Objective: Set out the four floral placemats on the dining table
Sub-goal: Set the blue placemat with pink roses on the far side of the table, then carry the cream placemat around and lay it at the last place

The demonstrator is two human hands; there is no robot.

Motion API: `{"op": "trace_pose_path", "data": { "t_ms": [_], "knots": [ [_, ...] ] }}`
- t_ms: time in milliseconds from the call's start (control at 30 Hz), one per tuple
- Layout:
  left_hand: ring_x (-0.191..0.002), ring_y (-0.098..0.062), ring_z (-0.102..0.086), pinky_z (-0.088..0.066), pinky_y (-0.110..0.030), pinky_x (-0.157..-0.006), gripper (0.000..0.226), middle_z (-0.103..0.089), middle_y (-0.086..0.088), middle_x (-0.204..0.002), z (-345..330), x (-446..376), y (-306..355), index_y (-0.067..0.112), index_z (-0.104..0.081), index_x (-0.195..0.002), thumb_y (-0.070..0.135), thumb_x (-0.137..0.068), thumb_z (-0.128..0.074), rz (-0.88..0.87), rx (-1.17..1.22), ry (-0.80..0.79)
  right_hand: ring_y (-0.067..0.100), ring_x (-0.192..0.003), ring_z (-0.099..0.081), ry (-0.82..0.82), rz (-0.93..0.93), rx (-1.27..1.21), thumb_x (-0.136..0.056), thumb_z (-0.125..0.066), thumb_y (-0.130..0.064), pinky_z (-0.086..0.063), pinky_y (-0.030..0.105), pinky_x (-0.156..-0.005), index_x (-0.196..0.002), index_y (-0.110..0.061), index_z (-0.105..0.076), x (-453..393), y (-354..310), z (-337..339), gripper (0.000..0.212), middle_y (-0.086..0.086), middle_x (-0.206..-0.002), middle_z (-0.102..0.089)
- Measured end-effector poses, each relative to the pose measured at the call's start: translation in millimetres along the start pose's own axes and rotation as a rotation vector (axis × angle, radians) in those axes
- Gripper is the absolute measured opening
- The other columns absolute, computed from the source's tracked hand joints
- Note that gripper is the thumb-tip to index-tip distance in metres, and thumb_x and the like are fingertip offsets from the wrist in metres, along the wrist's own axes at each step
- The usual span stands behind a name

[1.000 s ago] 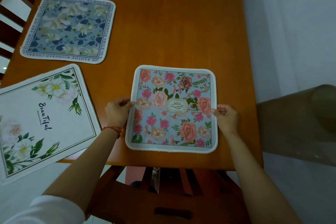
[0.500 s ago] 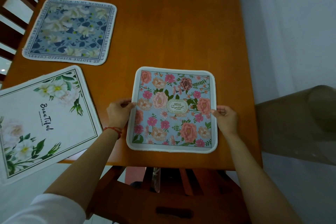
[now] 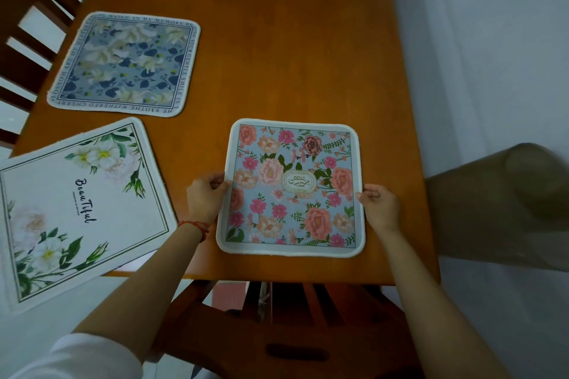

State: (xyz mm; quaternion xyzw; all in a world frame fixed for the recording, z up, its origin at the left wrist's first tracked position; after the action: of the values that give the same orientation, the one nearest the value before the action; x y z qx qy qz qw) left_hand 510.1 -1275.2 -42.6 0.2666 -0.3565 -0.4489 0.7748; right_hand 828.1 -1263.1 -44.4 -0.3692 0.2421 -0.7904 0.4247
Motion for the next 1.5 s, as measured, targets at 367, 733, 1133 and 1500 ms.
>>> {"op": "trace_pose_path", "data": {
  "t_ms": [367,733,1133,1500],
  "knots": [
    [-0.107,-0.032,-0.055,-0.048,-0.033,-0.080,0.042,-0.053,-0.016,-0.127,9,42,5,0.007,-0.051,-0.126,0.028,-0.089,-0.054,-0.240,-0.278,-0.064,0.028,-0.114,-0.049,-0.079,0.271,0.292,-0.091,-0.053,-0.017,-0.043,0.034,-0.090,-0.127,-0.005,-0.049,39,-18,8,0.038,0.015,-0.123,-0.053],
    [-0.122,-0.033,-0.046,-0.037,-0.048,-0.100,0.049,-0.052,-0.014,-0.132,37,92,8,0.008,-0.049,-0.128,0.033,-0.087,-0.056,-0.416,-0.594,0.025,0.022,-0.128,-0.037,-0.166,0.635,0.480,-0.093,-0.046,-0.028,-0.033,0.034,-0.104,-0.133,-0.008,-0.040,92,-41,5,0.045,0.008,-0.139,-0.043],
    [-0.109,-0.037,-0.057,-0.046,-0.050,-0.090,0.053,-0.062,-0.019,-0.118,90,141,-27,0.005,-0.058,-0.118,0.045,-0.087,-0.043,-0.291,-0.553,0.226,0.020,-0.130,-0.033,-0.240,0.843,0.531,-0.095,-0.039,-0.034,-0.030,0.033,-0.106,-0.133,-0.011,-0.040,147,-72,-27,0.045,0.006,-0.140,-0.040],
    [-0.102,-0.038,-0.061,-0.049,-0.051,-0.085,0.053,-0.065,-0.019,-0.110,164,173,-103,0.003,-0.061,-0.111,0.042,-0.085,-0.036,-0.211,-0.552,0.329,0.019,-0.130,-0.034,-0.336,0.961,0.537,-0.094,-0.040,-0.037,-0.030,0.033,-0.106,-0.132,-0.012,-0.042,219,-115,-101,0.046,0.006,-0.140,-0.042]
  ]
}}
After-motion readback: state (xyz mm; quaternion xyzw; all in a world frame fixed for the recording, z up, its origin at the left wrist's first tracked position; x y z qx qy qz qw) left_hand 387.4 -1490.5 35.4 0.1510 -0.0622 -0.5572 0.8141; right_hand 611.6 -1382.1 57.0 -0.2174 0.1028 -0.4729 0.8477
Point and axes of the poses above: each hand's wrist, its own x-axis away from the middle knuckle, its own z-axis out of the back of the hand, y = z × x, the point moved 1 cm from there along -x, towards the middle knuckle
